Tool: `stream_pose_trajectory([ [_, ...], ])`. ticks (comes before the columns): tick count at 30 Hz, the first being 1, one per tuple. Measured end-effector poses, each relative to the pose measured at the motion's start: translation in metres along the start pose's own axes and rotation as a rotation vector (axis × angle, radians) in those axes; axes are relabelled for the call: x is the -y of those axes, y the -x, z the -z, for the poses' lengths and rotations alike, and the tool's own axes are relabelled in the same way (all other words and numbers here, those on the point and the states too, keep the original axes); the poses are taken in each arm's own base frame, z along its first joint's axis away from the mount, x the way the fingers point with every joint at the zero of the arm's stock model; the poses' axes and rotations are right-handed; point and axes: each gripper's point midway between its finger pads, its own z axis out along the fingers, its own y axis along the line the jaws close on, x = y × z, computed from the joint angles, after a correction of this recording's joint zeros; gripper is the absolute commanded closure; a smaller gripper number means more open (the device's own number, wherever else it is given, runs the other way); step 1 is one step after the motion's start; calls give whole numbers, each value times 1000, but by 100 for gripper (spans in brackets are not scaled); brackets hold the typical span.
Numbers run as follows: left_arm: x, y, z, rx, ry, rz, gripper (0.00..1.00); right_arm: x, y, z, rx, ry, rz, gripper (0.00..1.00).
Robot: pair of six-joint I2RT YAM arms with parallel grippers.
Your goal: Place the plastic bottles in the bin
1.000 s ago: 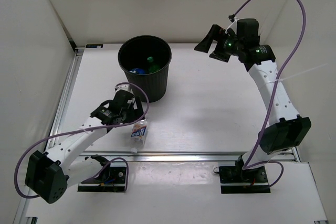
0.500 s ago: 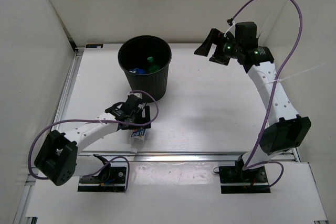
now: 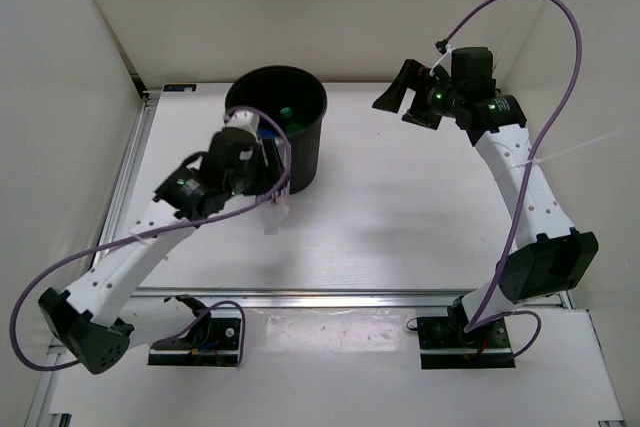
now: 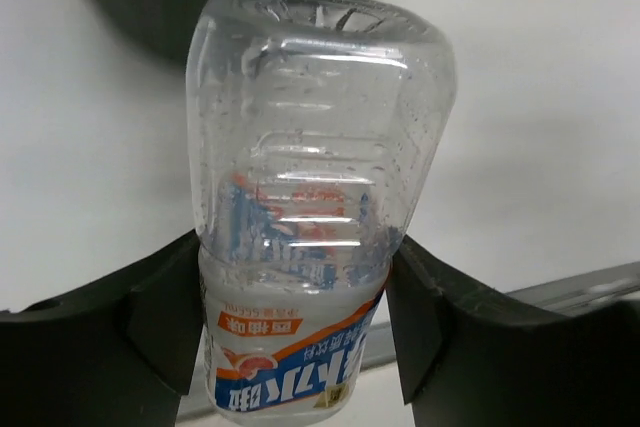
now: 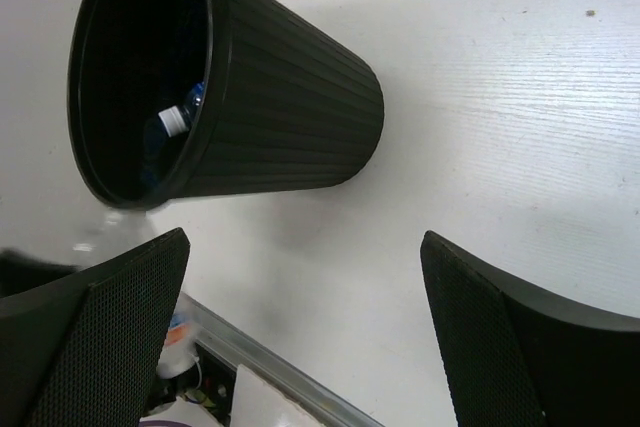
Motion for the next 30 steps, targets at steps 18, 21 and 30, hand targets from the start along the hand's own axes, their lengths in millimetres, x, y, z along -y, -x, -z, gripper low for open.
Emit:
stream_pose_trajectory([
  [18, 112, 278, 97, 638, -97, -145, 17, 1, -1, -1, -3, -2, -2, 0],
  [21, 96, 286, 36, 589, 15, -157, 4, 1, 0, -1, -1, -1, -1, 0],
  [30, 9, 217, -8, 427, 293, -89, 0, 12, -13, 9, 1, -50, 5, 0],
])
